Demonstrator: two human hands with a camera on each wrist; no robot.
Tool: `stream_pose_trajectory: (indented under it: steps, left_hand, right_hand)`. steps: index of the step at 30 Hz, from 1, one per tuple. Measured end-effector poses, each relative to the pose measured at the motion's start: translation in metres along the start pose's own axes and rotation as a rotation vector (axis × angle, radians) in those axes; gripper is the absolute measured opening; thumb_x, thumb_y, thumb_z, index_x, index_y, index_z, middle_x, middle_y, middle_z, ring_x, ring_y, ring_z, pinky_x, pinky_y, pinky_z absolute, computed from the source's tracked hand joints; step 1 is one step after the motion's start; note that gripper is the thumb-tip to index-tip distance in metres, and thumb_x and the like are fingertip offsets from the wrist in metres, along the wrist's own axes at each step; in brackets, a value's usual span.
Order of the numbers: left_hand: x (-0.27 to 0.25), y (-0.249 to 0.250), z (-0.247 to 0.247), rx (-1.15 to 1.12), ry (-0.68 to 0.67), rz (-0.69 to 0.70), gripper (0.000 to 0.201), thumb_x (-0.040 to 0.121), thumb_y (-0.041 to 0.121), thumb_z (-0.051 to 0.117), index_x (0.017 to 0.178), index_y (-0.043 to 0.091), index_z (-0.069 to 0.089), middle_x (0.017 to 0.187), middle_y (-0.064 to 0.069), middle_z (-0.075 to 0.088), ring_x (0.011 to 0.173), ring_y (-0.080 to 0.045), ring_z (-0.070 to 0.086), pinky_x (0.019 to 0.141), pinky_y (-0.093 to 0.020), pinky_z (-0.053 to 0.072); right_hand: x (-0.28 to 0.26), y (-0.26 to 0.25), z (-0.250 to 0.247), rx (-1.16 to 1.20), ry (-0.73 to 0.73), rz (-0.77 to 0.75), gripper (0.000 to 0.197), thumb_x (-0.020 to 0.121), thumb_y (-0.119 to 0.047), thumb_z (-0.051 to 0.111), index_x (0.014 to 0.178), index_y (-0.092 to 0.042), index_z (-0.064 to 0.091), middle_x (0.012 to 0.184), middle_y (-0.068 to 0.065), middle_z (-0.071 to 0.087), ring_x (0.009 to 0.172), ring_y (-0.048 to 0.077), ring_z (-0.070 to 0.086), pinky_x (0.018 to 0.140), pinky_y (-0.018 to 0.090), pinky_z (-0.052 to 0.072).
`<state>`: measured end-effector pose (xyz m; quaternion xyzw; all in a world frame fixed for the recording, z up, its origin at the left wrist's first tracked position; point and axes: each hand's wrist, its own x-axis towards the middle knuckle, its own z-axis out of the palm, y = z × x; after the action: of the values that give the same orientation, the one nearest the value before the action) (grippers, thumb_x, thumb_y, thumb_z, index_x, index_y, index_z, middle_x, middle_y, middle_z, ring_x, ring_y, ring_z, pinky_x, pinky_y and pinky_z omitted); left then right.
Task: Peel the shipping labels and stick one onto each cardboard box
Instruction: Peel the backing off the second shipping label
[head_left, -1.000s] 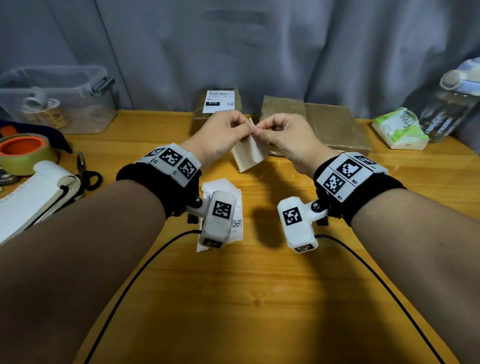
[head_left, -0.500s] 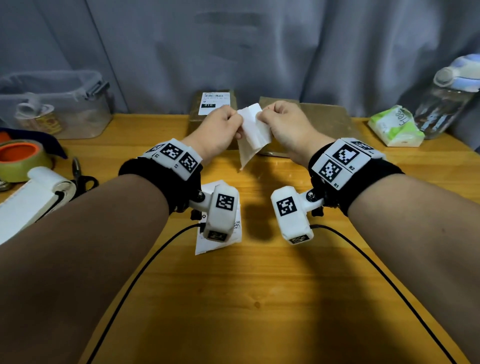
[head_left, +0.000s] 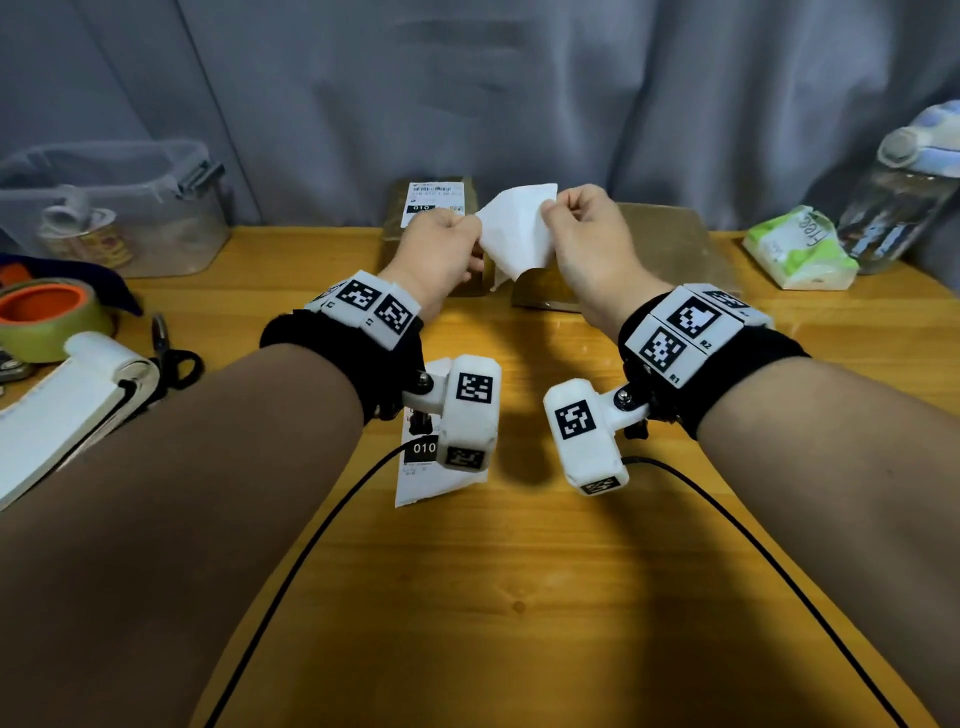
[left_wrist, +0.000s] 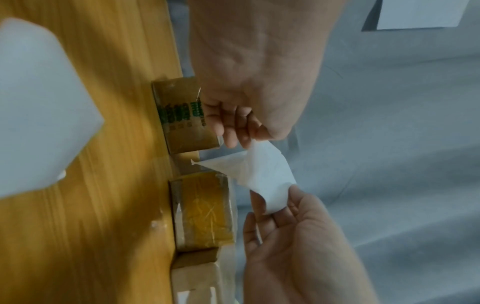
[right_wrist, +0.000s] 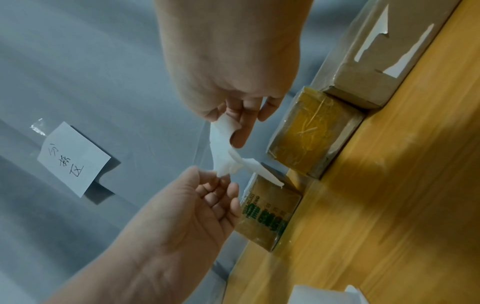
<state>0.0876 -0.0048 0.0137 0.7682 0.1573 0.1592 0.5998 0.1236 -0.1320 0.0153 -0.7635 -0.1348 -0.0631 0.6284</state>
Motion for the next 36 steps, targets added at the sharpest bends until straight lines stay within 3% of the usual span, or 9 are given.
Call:
stream_pose_trajectory:
  steps: [4,8,12,17,20,25,29,32,36]
  left_hand:
    - [-0.008,0.006,0.002,-0.327,-0.055,-0.081,0.019,0.091,0.025,0.056,0.074,0.016,0.055,0.059,0.005,0.054,0.052,-0.007,0.056,0.054,-0.017,0.047]
    - [-0.014,0.004,0.004,-0.218,-0.168,-0.01,0.023,0.088,0.023,0.063,0.069,0.015,0.053,0.068,-0.003,0.058,0.055,-0.008,0.054,0.05,-0.017,0.043]
    - [-0.017,0.001,0.001,-0.2,-0.113,-0.025,0.024,0.09,0.01,0.059,0.067,0.01,0.051,0.063,-0.006,0.053,0.039,-0.001,0.052,0.039,-0.01,0.041]
    - [-0.015,-0.006,-0.001,-0.059,-0.074,-0.025,0.026,0.091,0.016,0.059,0.066,0.014,0.053,0.064,-0.002,0.053,0.044,-0.001,0.048,0.041,-0.008,0.038]
    - [-0.017,-0.003,0.0,-0.018,-0.067,-0.031,0.014,0.092,0.015,0.057,0.083,0.007,0.063,0.068,0.001,0.056,0.052,-0.003,0.047,0.041,-0.006,0.037]
    - [-0.018,-0.001,0.0,0.074,-0.047,-0.011,0.028,0.092,0.013,0.056,0.111,-0.007,0.061,0.109,-0.012,0.066,0.071,-0.009,0.058,0.046,-0.006,0.039]
    - [-0.015,-0.004,-0.001,0.144,-0.036,-0.005,0.025,0.092,0.013,0.056,0.109,-0.005,0.062,0.115,-0.017,0.065,0.092,-0.021,0.063,0.058,-0.014,0.042]
    - [-0.013,-0.007,-0.003,0.176,-0.045,-0.025,0.023,0.091,0.012,0.056,0.108,-0.003,0.063,0.111,-0.014,0.066,0.089,-0.015,0.057,0.077,-0.023,0.043]
    - [-0.009,-0.013,-0.007,0.208,-0.047,-0.058,0.026,0.091,0.014,0.056,0.112,-0.001,0.063,0.107,-0.008,0.065,0.095,-0.018,0.059,0.083,-0.025,0.045]
  right_hand:
    - [-0.003,0.0,-0.001,0.023,-0.036,-0.007,0.006,0.095,-0.016,0.051,0.09,-0.014,0.051,0.073,-0.007,0.049,0.064,0.003,0.044,0.05,0.004,0.037]
    - [-0.004,0.004,0.001,0.043,-0.037,0.006,0.021,0.094,-0.015,0.052,0.073,-0.019,0.05,0.069,-0.005,0.051,0.064,0.007,0.045,0.061,0.019,0.041]
    - [-0.006,0.004,0.001,0.022,-0.019,0.01,0.032,0.095,-0.018,0.052,0.062,-0.019,0.048,0.064,-0.006,0.047,0.059,0.006,0.041,0.057,0.019,0.037]
    - [-0.008,0.006,0.004,0.021,-0.001,0.005,0.031,0.094,-0.02,0.053,0.063,-0.018,0.048,0.065,-0.006,0.048,0.06,0.006,0.042,0.058,0.021,0.038]
    - [-0.01,0.006,0.006,0.005,0.013,-0.003,0.025,0.095,-0.019,0.052,0.07,-0.014,0.051,0.066,-0.006,0.047,0.06,0.005,0.042,0.057,0.02,0.037]
    - [-0.009,0.008,0.007,-0.045,0.037,-0.01,0.028,0.095,-0.02,0.051,0.067,-0.016,0.049,0.066,-0.007,0.047,0.06,0.005,0.041,0.056,0.02,0.036]
    - [-0.009,0.008,0.006,-0.039,0.034,-0.012,0.018,0.094,-0.021,0.052,0.08,-0.009,0.055,0.068,-0.006,0.049,0.063,0.005,0.044,0.062,0.023,0.04]
    - [-0.01,0.009,0.005,-0.047,0.022,-0.017,0.019,0.094,-0.021,0.053,0.079,-0.01,0.054,0.068,-0.006,0.049,0.062,0.006,0.044,0.06,0.021,0.039]
    - [-0.01,0.012,0.005,-0.061,0.022,-0.021,0.02,0.094,-0.022,0.053,0.077,-0.012,0.052,0.066,-0.007,0.049,0.061,0.006,0.043,0.06,0.022,0.038]
